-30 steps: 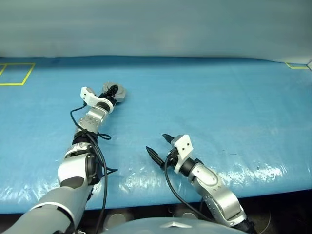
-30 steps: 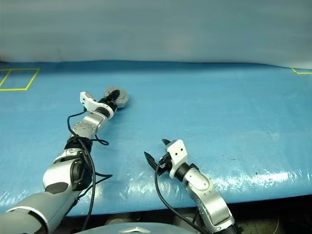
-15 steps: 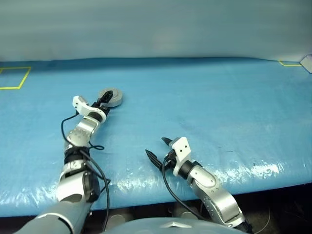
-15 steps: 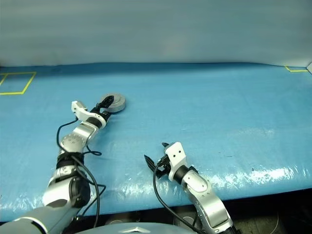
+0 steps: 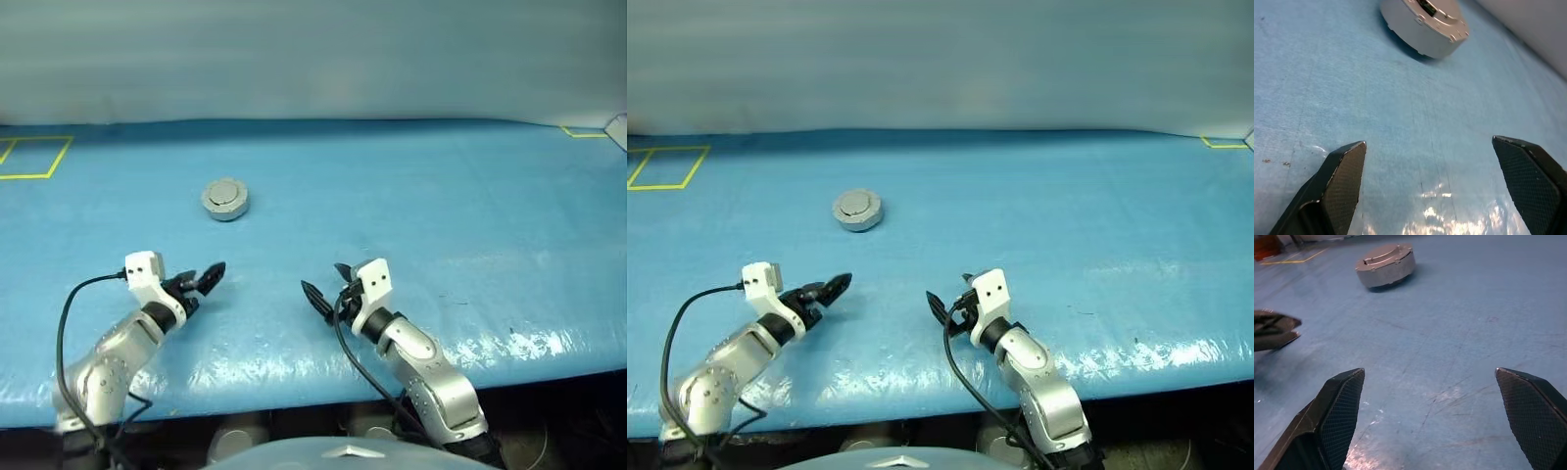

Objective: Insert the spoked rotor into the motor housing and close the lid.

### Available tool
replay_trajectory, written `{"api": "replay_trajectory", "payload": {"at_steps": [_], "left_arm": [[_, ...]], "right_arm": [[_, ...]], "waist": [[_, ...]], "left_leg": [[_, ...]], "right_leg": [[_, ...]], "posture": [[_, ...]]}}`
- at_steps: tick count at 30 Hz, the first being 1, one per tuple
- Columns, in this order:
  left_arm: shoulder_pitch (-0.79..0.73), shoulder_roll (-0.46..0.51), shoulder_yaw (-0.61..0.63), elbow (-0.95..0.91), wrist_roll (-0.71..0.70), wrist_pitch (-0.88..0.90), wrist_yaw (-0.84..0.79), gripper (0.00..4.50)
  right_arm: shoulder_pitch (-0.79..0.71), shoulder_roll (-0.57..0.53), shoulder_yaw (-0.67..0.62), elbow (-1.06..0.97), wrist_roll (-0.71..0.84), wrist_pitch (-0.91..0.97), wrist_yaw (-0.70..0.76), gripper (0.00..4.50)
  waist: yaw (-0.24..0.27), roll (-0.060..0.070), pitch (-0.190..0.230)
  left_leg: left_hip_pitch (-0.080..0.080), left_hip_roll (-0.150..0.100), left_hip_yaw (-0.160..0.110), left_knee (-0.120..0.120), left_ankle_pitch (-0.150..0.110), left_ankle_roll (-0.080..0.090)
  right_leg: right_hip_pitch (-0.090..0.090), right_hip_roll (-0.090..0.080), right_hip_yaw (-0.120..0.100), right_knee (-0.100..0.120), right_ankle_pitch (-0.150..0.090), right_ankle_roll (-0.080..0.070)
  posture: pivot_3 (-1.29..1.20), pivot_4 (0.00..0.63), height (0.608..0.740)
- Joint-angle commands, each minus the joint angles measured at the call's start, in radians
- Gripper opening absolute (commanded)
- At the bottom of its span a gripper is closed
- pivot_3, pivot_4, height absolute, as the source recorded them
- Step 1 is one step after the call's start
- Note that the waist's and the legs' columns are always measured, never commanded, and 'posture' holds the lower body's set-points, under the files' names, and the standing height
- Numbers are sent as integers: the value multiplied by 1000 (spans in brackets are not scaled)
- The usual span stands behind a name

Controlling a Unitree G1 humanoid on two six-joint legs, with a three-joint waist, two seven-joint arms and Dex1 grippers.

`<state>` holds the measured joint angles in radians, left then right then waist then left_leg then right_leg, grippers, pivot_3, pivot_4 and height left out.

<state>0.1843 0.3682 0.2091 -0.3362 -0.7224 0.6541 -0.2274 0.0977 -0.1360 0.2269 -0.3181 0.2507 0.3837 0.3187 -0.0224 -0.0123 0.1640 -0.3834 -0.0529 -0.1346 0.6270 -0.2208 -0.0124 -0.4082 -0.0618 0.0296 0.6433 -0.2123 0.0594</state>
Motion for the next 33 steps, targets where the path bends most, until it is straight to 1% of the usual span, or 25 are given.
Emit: {"api": "replay_trajectory", "payload": {"at_steps": [1,3,7,9,12,13,18,22,25,33], "left_arm": [[53,-26,-39,-82,133,-154,-11,4493],[88,-39,-76,-89,246,-269,-8,4493],[129,-67,-149,-39,455,-539,-15,4493],[128,-94,-153,13,517,-666,-6,4493],[136,-142,-151,78,532,-789,-19,4493],[136,-154,-149,97,540,-813,-15,4493],[134,-183,-146,139,542,-845,-24,4493],[145,-190,-141,143,536,-840,-33,4493],[150,-198,-132,145,521,-829,-38,4493],[126,-181,-122,171,517,-820,-67,4493]], "right_arm": [[-11,-1,-36,-19,14,23,-11,4500],[-12,9,-60,-12,11,9,-28,4500],[10,33,-87,25,-82,-157,-101,4500],[28,35,-82,34,-104,-208,-105,4500],[55,16,-65,75,-186,-358,-117,4500],[61,16,-71,96,-215,-383,-141,4500],[65,21,-86,184,-284,-472,-200,4500],[75,27,-71,220,-324,-496,-222,4500],[81,41,-59,228,-337,-495,-228,4500],[88,60,-38,218,-362,-496,-235,4500]], "waist": [[7,0,0],[9,0,0],[11,0,0],[12,0,0],[11,0,0],[10,0,0],[10,0,0],[9,0,0],[8,0,0],[9,0,0]], "left_leg": [[0,0,0,0,0,0],[-1,1,-1,0,0,0],[-2,2,1,-1,0,0],[-3,2,1,-1,0,0],[-4,2,1,-1,0,0],[-4,2,2,-1,-1,0],[-4,2,2,0,-1,1],[-4,2,2,1,-1,1],[-4,2,2,0,-1,1],[-4,2,1,1,-1,1]], "right_leg": [[-1,0,0,0,0,0],[-1,0,-1,0,0,0],[-2,0,0,0,0,0],[-3,0,-1,-1,0,0],[-5,0,-1,-1,0,0],[-5,0,-1,-1,0,0],[-5,1,-2,-1,0,0],[-4,1,-2,-1,0,0],[-4,1,-2,-1,0,0],[-4,1,-3,-1,0,0]], "posture": [[0,150,740],[0,150,740],[0,150,740],[0,150,740],[0,150,740],[0,150,740],[0,150,740],[0,150,740],[0,150,740],[0,150,740]]}}
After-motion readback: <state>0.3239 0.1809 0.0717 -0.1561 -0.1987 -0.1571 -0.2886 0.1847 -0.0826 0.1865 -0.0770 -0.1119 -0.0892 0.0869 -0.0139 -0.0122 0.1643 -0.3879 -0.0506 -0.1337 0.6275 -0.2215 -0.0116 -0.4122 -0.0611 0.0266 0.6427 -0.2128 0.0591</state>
